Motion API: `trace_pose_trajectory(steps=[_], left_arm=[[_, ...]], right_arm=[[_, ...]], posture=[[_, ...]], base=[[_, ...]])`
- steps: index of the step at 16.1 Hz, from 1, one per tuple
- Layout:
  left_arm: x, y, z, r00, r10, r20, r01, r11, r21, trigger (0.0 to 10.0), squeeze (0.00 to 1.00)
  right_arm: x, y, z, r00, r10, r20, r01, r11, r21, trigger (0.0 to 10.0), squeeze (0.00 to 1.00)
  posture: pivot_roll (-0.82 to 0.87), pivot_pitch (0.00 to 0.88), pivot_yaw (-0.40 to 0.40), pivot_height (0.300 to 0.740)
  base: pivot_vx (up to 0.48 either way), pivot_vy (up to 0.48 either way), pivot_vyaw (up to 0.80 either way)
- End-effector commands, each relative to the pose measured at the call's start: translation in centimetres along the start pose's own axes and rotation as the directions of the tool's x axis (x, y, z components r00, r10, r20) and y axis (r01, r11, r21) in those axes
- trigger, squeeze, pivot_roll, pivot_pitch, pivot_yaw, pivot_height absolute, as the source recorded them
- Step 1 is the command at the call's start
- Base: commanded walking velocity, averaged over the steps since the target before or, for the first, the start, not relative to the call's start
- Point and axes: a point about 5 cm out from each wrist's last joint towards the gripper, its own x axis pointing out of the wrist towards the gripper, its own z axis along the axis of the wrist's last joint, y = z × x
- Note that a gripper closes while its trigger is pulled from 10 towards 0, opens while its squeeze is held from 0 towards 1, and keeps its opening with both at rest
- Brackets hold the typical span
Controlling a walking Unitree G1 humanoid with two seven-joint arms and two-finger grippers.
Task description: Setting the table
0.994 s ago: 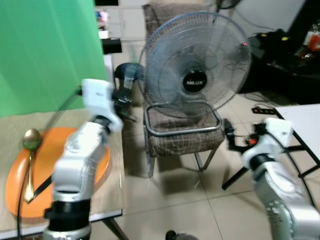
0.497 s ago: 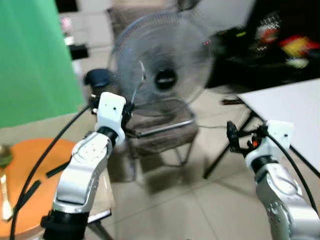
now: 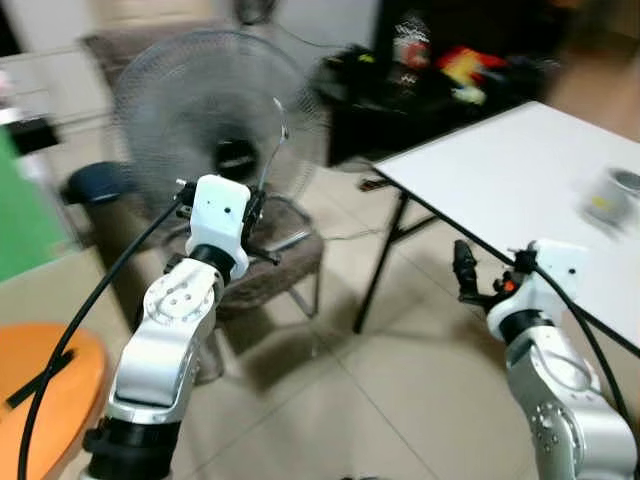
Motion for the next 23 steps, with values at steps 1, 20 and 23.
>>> trace_pose_trajectory(steps=[1,20,23], left_arm=[[0.2,-0.4,0.4,1.000,-0.013,0.028,0.013,1.000,0.017,10.0,0.00],[0.3,-1.1,-0.2,0.995,-0.083,0.057,0.087,0.994,-0.068,10.0,0.00],[0.3,-1.2,-0.3,0.994,-0.094,0.057,0.097,0.993,-0.062,10.0,0.00]], right_arm=[[-0.1,-0.2,0.3,1.000,-0.009,0.006,0.009,1.000,-0.002,10.0,0.00],[0.0,0.1,0.9,1.000,0.020,0.014,-0.020,1.000,-0.013,10.0,0.00],[0.1,0.2,0.8,1.000,0.029,0.007,-0.029,0.999,-0.017,10.0,0.00]], posture=[[0.04,0.000,0.002,0.740],[0.03,0.000,-0.021,0.740],[0.04,0.000,-0.030,0.740]], base=[[0.000,0.000,-0.75],[0.029,0.000,-0.55],[0.315,0.000,-0.66]])
